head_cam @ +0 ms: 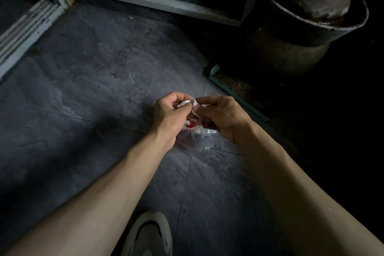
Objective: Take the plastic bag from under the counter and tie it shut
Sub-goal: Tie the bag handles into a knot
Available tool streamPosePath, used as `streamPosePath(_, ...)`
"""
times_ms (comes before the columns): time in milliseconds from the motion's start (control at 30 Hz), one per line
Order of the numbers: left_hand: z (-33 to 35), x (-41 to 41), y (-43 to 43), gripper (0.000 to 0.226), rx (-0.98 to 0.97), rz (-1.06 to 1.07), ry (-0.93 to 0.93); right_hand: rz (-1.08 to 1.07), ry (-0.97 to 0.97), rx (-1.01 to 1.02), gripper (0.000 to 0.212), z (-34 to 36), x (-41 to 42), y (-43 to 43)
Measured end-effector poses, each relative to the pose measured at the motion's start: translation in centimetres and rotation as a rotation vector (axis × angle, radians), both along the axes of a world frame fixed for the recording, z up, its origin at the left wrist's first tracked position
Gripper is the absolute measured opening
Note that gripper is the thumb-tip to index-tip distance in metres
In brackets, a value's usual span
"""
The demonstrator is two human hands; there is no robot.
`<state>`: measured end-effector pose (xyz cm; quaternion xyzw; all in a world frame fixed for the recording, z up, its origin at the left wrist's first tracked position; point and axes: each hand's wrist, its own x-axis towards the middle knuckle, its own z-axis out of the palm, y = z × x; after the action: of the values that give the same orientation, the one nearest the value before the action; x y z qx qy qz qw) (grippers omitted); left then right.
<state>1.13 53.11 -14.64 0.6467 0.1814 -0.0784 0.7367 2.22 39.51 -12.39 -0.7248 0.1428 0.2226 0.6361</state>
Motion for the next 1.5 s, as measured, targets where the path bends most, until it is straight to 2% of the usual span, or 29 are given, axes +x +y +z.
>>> streamPosePath(233,0.1,0.1,1.0,0.009,0.07,-0.11,-0.075,0.031,0.002,-0.136,0.01,0.2,0.6,-0.7)
streamPosePath(367,0.0,0.2,1.2,0.012,0.051,-0.141,-0.085,0.019,0.014,-0.131,0.02,0.1,0.7,-0.8)
streamPosePath(467,0.0,0.1,1.2,0.004,0.052,-0.129,-0.075,0.08,0.029,-0.136,0.025,0.2,0.6,-0.9)
streamPosePath(533,-0.1,0.2,1.1,0.007,0.093,-0.095,-0.074,0.139,0.007,-0.199,0.028,0.3,0.6,-1.0)
streamPosePath(667,-0.5,0.4,1.0,0.013,0.233,-0.092,-0.094,0.291,-0.157,-0.447,0.027,0.0,0.7,-1.2)
streamPosePath(800,-0.8,0.4,1.1,0.015,0.27,-0.15,-0.114,0.333,-0.354,-0.658,0.029,-0.4,0.7,-1.5)
streamPosePath(933,-0.9,0.6,1.0,0.013,0.31,-0.164,-0.122,0.306,-0.492,-0.713,0.036,-0.8,0.5,-1.6)
streamPosePath(1033,-0.8,0.8,0.9,0.01,0.363,-0.185,-0.153,0.297,-0.523,-0.718,0.04,-0.8,0.5,-1.5)
streamPosePath(1200,-0.9,0.5,0.3,0.015,0.364,-0.166,-0.191,0.236,-0.409,-0.599,0.03,-0.7,0.4,-1.1)
streamPosePath(1367,-1.2,0.5,0.1,0.017,0.345,-0.07,-0.198,0.107,-0.107,-0.104,0.029,-0.4,0.2,-0.8)
streamPosePath(1433,-1.2,0.6,0.3,0.016,0.363,-0.057,-0.212,0.122,-0.098,-0.015,0.038,-0.3,0.3,-0.9)
streamPosePath(1500,-1.3,0.6,0.4,0.015,0.367,-0.064,-0.211,0.151,-0.13,-0.017,0.039,-0.3,0.3,-1.0)
